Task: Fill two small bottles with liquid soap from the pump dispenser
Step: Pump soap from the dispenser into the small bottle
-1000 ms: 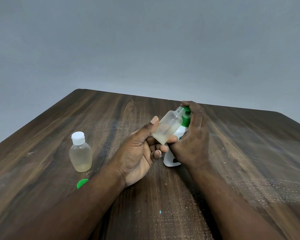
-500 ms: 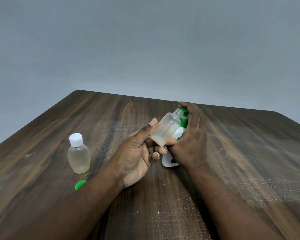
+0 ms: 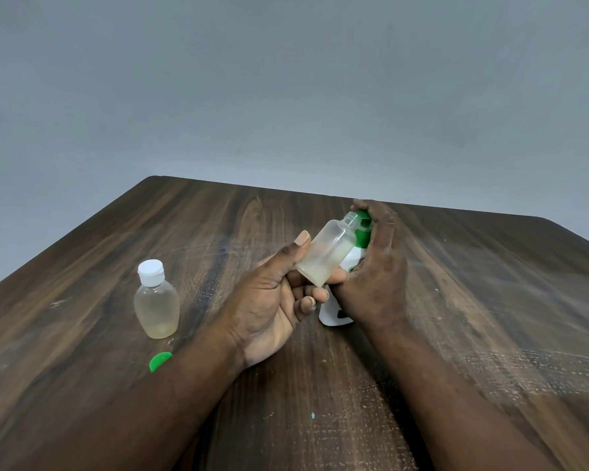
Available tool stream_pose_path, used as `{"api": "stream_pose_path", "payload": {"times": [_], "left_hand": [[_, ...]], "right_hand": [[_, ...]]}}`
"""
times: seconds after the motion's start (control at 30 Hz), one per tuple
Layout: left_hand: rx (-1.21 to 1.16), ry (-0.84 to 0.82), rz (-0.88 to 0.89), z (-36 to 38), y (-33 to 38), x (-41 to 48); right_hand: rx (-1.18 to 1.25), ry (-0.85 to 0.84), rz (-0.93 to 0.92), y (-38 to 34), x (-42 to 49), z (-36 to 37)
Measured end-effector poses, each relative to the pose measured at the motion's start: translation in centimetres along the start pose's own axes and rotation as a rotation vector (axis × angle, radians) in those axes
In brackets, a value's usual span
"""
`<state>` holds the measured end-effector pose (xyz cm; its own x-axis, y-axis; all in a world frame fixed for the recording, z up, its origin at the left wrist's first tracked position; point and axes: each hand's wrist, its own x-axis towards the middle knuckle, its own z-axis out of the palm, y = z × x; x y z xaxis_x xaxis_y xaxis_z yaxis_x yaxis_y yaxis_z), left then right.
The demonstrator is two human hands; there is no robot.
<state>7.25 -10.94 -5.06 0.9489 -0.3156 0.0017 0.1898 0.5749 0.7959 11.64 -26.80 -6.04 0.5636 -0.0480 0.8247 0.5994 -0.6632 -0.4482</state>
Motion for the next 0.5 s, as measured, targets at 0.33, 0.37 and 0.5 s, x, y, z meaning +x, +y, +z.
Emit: {"api": "stream_pose_path", "payload": {"times": [0.33, 0.37, 0.5], "left_hand": [[-0.01, 0.003, -0.011, 0.07, 0.01, 0.04], [-0.009, 0.0, -0.01, 0.04, -0.01, 0.02], [-0.006, 0.001, -0.013, 0.01, -0.11, -0.01]], "right_hand": [[0.033, 0.001, -0.019, 0.06, 0.02, 0.18], [0.033, 0.003, -0.019, 0.11, 0.0, 0.18], [0.033, 0.004, -0.012, 0.3, -0.1, 0.18]]}}
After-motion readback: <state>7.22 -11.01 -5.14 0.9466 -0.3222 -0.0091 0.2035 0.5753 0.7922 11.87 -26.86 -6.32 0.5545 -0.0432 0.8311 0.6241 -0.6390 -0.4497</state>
